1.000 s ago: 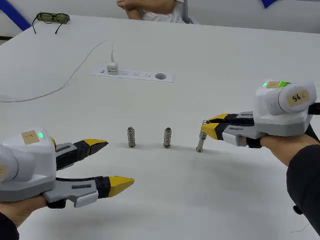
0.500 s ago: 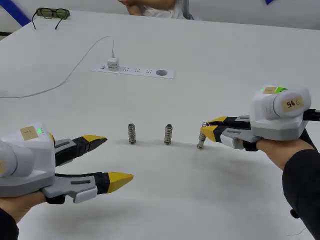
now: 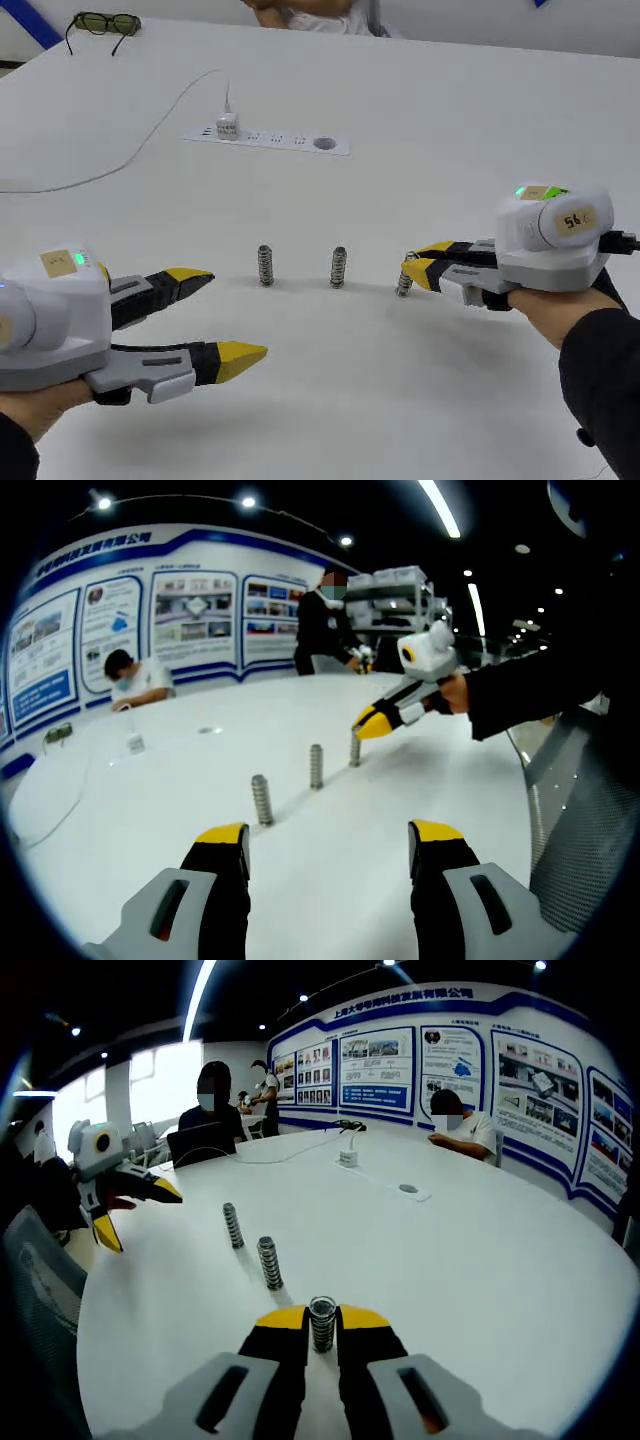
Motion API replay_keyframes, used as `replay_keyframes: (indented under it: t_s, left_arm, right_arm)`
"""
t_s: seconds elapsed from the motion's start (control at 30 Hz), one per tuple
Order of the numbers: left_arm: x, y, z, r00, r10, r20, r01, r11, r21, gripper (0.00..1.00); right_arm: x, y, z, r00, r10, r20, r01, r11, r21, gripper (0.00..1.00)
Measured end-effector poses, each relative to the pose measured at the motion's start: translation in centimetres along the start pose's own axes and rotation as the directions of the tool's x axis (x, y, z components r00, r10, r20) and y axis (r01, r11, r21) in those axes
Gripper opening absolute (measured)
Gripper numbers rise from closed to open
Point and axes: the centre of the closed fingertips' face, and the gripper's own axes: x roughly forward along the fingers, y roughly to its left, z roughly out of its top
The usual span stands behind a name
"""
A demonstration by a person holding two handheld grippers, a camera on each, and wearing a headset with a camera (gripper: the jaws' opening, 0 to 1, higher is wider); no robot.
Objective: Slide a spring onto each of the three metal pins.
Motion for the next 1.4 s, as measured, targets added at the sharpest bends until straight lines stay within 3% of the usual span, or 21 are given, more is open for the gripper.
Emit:
replay_keyframes:
  t_s: [0.83, 1.1, 1.4]
  left_arm:
    - [-0.5, 0.4, 0.4, 0.9999, 0.014, 0.010, -0.014, 1.000, 0.004, 0.65]
    - [-1.0, 0.6, 0.5, 0.9997, 0.020, 0.014, -0.020, 1.000, 0.006, 0.66]
    - [-1.6, 1.1, 0.2, 0.9996, 0.027, 0.010, -0.027, 1.000, 0.011, 0.67]
  right_arm:
    - [0.2, -0.2, -1.4, 0.9994, -0.005, -0.035, 0.005, 1.000, 0.000, 0.14]
    - [-0.9, -0.5, -1.6, 0.9993, -0.019, -0.032, 0.019, 1.000, 0.004, 0.19]
    - [-3.1, 0.3, -0.3, 0.9998, -0.009, 0.017, 0.009, 1.000, -0.019, 0.26]
